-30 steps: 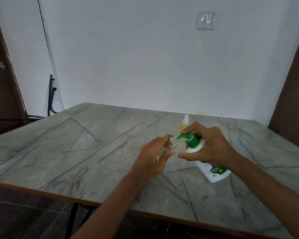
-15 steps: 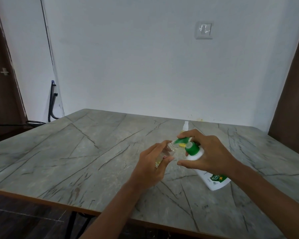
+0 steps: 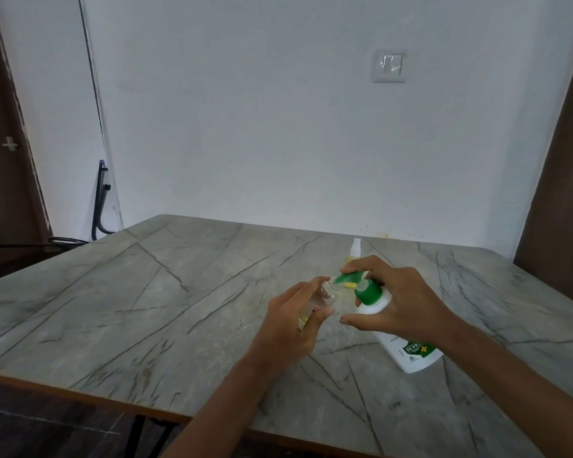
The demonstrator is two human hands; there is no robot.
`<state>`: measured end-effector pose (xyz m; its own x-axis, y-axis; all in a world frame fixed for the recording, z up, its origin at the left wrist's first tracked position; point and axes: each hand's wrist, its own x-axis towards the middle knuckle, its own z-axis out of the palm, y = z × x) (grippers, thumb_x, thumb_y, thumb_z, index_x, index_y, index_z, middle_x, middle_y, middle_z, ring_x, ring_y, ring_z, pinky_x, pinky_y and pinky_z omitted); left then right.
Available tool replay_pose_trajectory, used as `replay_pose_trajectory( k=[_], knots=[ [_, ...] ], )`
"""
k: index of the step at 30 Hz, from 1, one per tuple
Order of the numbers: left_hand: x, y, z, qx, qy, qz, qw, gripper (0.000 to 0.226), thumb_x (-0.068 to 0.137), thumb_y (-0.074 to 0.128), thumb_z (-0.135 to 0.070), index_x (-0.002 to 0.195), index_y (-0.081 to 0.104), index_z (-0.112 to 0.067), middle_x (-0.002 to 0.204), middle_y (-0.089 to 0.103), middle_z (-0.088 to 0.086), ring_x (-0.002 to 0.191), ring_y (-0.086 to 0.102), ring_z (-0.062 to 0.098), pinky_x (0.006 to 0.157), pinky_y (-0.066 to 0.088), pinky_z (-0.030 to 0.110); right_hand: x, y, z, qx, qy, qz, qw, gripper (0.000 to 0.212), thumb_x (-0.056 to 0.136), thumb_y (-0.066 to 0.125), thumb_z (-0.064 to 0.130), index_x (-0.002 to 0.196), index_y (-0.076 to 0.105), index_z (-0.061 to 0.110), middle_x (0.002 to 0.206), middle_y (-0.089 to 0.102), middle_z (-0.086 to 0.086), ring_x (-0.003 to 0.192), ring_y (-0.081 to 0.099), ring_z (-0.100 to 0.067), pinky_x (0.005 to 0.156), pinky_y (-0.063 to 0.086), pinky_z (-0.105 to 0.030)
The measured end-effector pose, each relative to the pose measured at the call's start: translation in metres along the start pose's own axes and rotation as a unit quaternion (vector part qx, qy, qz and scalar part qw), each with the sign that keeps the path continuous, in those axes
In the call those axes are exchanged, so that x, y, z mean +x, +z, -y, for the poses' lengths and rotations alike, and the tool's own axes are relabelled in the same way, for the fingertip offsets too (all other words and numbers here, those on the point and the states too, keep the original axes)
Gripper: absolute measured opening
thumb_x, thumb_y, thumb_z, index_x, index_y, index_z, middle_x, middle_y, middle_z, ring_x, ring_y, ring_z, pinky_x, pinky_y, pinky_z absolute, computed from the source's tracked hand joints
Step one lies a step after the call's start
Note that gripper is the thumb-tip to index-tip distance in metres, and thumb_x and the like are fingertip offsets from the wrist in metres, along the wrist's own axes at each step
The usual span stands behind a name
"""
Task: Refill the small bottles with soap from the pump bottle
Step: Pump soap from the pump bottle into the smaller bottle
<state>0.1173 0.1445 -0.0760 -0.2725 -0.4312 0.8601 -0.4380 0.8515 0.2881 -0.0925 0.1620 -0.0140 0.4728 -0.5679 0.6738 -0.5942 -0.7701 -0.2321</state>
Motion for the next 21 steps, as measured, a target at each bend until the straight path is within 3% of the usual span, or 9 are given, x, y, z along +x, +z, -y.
replay_pose_trajectory(
  k=[6,12,17,21],
  knots=[
    [0.0008,-0.0005,-0.0008,-0.003,-0.001,-0.007,1.0,0.039,0.09,0.063,-0.024,0.125,0.056,-0.005,0.105,0.067,0.004,0.095,0.055,-0.003,0.08,0.046,0.006,0.0002,-0.0011,0.0046,-0.024,-0.009,0.012,1.0,0.066,0.071,0.074,0.066,0.126,0.041,0.052,0.103,0.057,0.037,0.088,0.064,0.006,0.072,0.045,-0.003],
    [0.0003,-0.0008,0.0006,-0.008,0.004,-0.005,1.0,0.04,0.09,0.064,-0.024,0.125,0.056,-0.005,0.105,0.067,0.005,0.094,0.059,0.003,0.078,0.049,0.008,0.0016,-0.0003,0.0028,-0.009,0.002,0.007,1.0,0.066,0.066,0.084,0.052,0.122,0.05,0.043,0.089,0.059,0.039,0.084,0.064,0.009,0.069,0.045,-0.002],
    [0.0006,-0.0005,0.0008,-0.016,0.018,-0.005,1.0,0.039,0.09,0.066,-0.02,0.124,0.057,-0.004,0.104,0.067,0.005,0.092,0.061,0.006,0.077,0.051,0.013,0.0026,-0.001,0.0032,0.004,0.002,0.005,1.0,0.064,0.066,0.084,0.052,0.119,0.047,0.049,0.093,0.06,0.043,0.081,0.066,0.007,0.069,0.047,-0.005],
    [0.0005,-0.0008,0.0022,-0.017,0.025,-0.001,1.0,0.039,0.09,0.066,-0.02,0.124,0.057,-0.004,0.104,0.067,0.005,0.091,0.062,0.007,0.076,0.052,0.015,0.0026,-0.0007,0.0022,0.013,0.0,-0.001,1.0,0.061,0.065,0.084,0.053,0.117,0.052,0.045,0.092,0.062,0.041,0.08,0.067,0.004,0.069,0.051,-0.009]
  ],
)
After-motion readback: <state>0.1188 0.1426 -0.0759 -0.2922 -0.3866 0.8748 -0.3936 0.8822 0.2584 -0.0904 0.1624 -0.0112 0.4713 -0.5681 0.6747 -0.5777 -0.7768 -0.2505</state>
